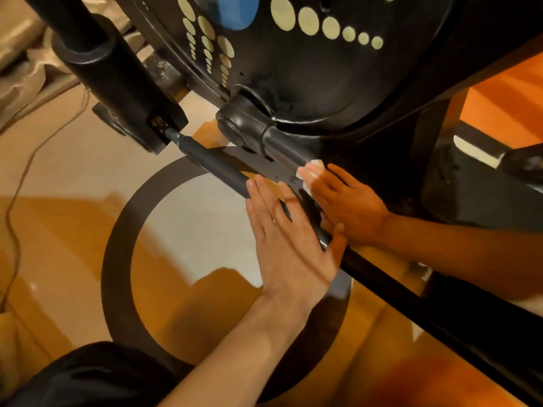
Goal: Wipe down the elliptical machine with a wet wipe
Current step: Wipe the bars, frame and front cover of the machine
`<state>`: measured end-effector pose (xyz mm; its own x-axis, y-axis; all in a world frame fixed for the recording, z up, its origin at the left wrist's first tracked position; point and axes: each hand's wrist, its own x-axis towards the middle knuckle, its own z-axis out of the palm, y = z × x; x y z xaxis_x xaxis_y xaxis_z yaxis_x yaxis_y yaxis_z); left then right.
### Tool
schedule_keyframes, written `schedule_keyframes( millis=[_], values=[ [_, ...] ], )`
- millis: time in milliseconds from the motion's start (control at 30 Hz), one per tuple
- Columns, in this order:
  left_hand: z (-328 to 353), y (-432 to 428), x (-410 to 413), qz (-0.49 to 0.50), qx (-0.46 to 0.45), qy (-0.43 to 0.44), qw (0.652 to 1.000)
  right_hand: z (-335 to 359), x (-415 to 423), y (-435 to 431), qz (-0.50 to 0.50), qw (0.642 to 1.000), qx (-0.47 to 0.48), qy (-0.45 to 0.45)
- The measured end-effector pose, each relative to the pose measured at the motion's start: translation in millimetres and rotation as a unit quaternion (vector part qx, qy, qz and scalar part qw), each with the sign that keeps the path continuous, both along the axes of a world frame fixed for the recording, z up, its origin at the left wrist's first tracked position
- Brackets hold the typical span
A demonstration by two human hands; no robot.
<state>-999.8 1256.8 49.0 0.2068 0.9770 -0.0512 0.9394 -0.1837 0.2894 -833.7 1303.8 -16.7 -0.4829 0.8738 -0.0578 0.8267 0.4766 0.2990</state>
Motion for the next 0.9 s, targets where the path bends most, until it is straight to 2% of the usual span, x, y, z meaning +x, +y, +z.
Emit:
schedule_keyframes(
  millis=[100, 200, 433, 533, 667, 833, 900],
  values=[
    [0, 0, -4, -0.008, -0.006, 0.016, 1.0, -4, -33, 44, -0.035, 0.998, 0.053, 0.025],
    [1, 0, -4, -0.004, 0.001, 0.009, 1.0, -3, -38, 56, -0.06, 0.995, 0.033, 0.07],
    [-2, -2, -5, 0.001, -0.001, -0.033, 0.999, 10, 41, -46, -0.034, 0.996, 0.002, 0.082],
    [-2, -2, -3, 0.001, 0.0, -0.032, 0.999, 12, 54, -55, -0.031, 0.996, 0.001, 0.082],
    [1, -2, -3, 0.003, -0.001, -0.028, 1.0, 11, 20, -8, -0.015, 0.989, 0.025, 0.143],
    [2, -3, -4, -0.002, -0.017, -0.001, 1.0, -4, -15, 66, 0.017, 0.987, 0.112, 0.112],
    [3, -3, -4, -0.001, -0.023, 0.028, 0.999, -5, -29, 85, 0.012, 0.991, 0.035, 0.127]
  ],
)
